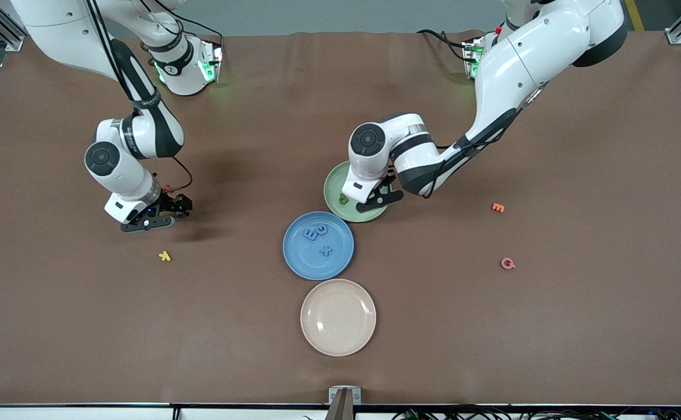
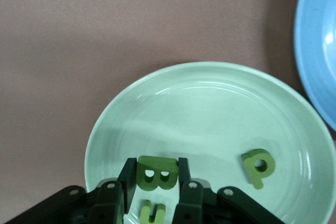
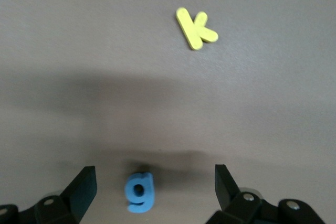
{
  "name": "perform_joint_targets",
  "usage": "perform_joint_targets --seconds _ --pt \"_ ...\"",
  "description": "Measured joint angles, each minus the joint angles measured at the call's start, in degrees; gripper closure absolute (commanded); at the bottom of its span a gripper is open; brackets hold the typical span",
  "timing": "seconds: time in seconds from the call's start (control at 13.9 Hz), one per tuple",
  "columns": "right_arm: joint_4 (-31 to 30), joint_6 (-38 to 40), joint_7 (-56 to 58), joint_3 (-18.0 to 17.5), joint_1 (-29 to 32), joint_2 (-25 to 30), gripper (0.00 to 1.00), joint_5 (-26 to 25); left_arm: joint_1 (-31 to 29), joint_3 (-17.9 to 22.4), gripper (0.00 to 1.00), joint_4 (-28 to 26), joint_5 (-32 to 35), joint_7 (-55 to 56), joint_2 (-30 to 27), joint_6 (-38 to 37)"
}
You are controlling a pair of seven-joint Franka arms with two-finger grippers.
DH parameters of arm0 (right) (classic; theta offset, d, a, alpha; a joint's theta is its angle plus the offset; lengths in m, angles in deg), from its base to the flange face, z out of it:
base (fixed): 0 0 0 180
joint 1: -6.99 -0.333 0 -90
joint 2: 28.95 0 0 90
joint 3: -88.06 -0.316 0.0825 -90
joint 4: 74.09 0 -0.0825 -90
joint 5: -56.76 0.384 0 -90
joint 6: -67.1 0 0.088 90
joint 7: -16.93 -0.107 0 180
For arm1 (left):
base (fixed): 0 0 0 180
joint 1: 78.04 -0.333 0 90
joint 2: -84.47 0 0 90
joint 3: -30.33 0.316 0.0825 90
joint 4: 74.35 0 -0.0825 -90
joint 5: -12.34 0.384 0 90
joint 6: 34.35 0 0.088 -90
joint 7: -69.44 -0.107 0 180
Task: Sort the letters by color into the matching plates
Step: 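Place the B on the green plate while the right gripper grasps the g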
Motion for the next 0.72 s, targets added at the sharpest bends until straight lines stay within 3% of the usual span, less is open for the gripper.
perform_joint_targets --seconds 0.14,0.29,0.36,0.65,0.72 --pt "-1.1 -1.9 0.1 0.0 0.4 -1.2 0.16 0.0 0.0 0.0 0.10 0.2 0.0 -0.1 0.0 0.0" --pt "-1.6 -2.4 0.1 0.0 0.6 -2.0 0.23 0.0 0.0 0.1 0.09 0.4 0.0 -0.2 0.0 0.0" --pt "-1.8 -2.6 0.0 -0.1 0.7 -2.0 0.33 0.0 0.0 0.1 0.08 0.6 0.0 -0.2 0.0 0.0" --pt "-1.9 -2.7 0.0 -0.3 0.7 -1.6 0.92 0.0 -0.8 0.2 0.07 2.2 0.0 -0.3 0.0 0.0" --pt "-1.9 -2.7 -0.1 -0.3 0.8 -1.5 0.98 0.0 -1.2 0.2 0.06 2.7 0.0 -0.6 0.0 0.0"
